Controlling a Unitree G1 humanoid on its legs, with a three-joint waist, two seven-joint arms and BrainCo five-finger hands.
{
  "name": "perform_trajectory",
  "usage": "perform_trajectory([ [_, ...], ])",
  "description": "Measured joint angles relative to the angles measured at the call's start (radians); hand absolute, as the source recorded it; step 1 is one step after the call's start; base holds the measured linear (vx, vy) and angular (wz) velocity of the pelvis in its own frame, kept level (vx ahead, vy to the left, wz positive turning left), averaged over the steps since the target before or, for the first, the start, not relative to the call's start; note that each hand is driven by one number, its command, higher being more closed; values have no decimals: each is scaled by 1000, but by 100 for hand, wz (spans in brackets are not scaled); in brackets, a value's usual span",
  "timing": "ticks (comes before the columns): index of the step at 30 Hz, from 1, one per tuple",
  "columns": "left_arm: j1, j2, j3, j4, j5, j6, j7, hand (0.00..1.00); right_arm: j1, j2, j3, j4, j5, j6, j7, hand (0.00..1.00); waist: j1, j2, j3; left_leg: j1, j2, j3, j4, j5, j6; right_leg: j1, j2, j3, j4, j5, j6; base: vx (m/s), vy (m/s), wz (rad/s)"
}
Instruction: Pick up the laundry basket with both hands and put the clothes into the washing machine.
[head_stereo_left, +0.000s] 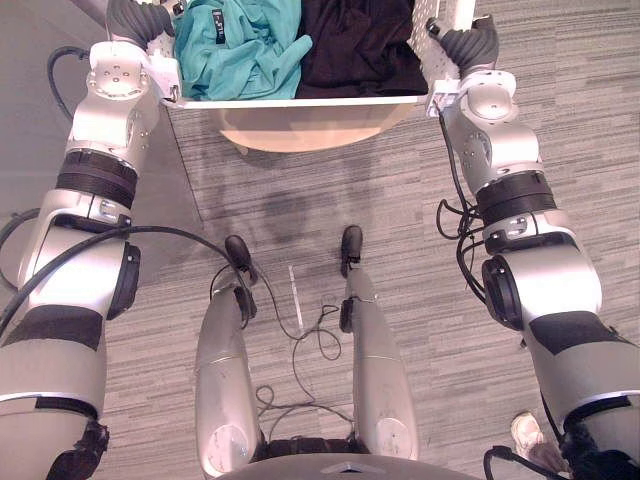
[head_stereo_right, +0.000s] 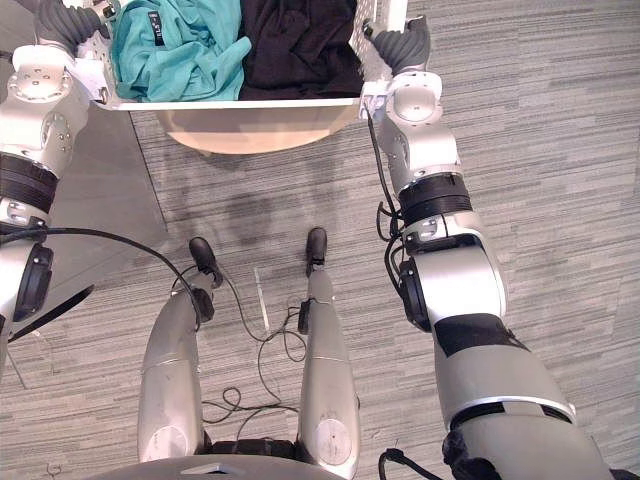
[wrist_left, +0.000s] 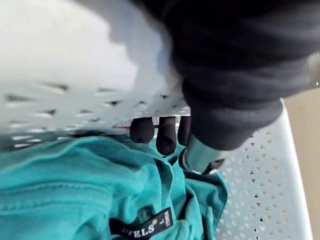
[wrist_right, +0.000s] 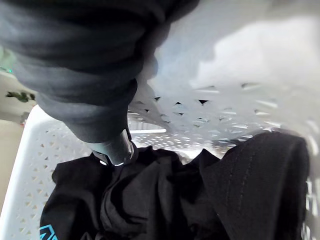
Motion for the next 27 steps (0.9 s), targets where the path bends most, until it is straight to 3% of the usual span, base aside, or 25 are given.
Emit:
perform_trajectory([
  [4, -1, -1, 0, 31, 19, 11, -15, 0, -42, -17, 32, 52, 0, 1, 43, 0, 3, 0, 0, -2, 9, -1, 12, 0, 0, 0, 7, -2, 9, 1, -1, -35, -52, -3],
  [11, 6, -1, 10, 42, 20, 40, -33, 0, -51, -20, 41, 73, 15, 24, 48, 0, 5, 1, 0, 3, 11, 0, 32, 0, 0, 0, 5, -2, 37, -2, -2, -53, -34, 1],
  [18, 96, -2, 91, 34, 17, 62, -26, 0, 94, -40, 19, -155, 16, 31, 46, 0, -7, 3, 0, 162, -6, 26, -42, 18, -2, 121, -7, -6, 32, -15, -8, -13, -46, 2],
  [27, 97, -70, 95, 2, 38, 51, 4, 0, 112, -65, 8, -204, -21, 21, 48, 0, -12, 9, -3, 250, -24, 23, -138, 73, -11, 182, -14, -41, 35, -30, -23, 8, -69, 11],
])
